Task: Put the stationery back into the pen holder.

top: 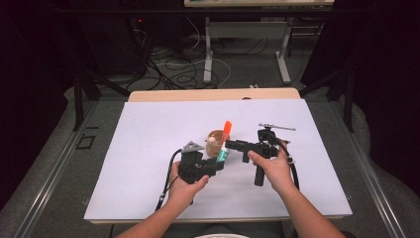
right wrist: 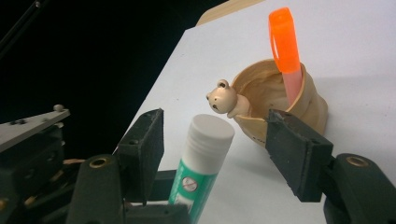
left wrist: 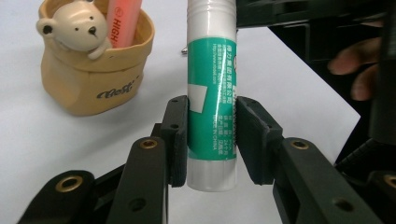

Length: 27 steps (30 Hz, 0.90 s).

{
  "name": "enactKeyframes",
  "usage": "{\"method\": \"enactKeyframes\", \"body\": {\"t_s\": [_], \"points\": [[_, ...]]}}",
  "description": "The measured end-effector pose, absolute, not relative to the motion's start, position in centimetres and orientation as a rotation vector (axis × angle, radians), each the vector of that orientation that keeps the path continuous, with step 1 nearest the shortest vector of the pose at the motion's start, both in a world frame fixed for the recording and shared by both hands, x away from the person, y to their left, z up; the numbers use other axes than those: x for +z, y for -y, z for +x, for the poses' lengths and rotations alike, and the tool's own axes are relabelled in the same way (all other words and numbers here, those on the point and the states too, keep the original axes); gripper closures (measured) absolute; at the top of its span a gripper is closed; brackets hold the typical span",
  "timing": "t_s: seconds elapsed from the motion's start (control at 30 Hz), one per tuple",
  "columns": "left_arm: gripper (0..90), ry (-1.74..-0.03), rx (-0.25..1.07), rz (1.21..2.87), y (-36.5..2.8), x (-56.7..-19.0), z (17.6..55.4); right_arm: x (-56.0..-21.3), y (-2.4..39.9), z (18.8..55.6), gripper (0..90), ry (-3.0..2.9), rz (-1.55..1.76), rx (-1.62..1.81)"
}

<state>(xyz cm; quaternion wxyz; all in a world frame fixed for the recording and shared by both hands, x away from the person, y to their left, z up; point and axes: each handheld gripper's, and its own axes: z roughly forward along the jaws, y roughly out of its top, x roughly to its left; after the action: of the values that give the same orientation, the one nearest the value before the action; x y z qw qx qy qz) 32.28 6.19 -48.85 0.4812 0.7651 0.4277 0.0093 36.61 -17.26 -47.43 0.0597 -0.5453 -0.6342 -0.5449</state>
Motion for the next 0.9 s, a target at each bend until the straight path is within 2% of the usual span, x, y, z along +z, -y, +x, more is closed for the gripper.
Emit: {"method": "enactKeyframes", "body": {"t_s": [0.37, 0.9], "points": [[66.0, -1.000, 0.025, 1.875, -5.7, -48.6, 31.7, -48.4, 16.7, 37.1, 43.6, 1.858, -1.633, -1.637], [65.9, -0.982, 0.027, 1.894, -5.1, -49.0, 31.5, -49.0, 16.7, 36.8, 63.0, 1.755, -1.645, -1.566]]}}
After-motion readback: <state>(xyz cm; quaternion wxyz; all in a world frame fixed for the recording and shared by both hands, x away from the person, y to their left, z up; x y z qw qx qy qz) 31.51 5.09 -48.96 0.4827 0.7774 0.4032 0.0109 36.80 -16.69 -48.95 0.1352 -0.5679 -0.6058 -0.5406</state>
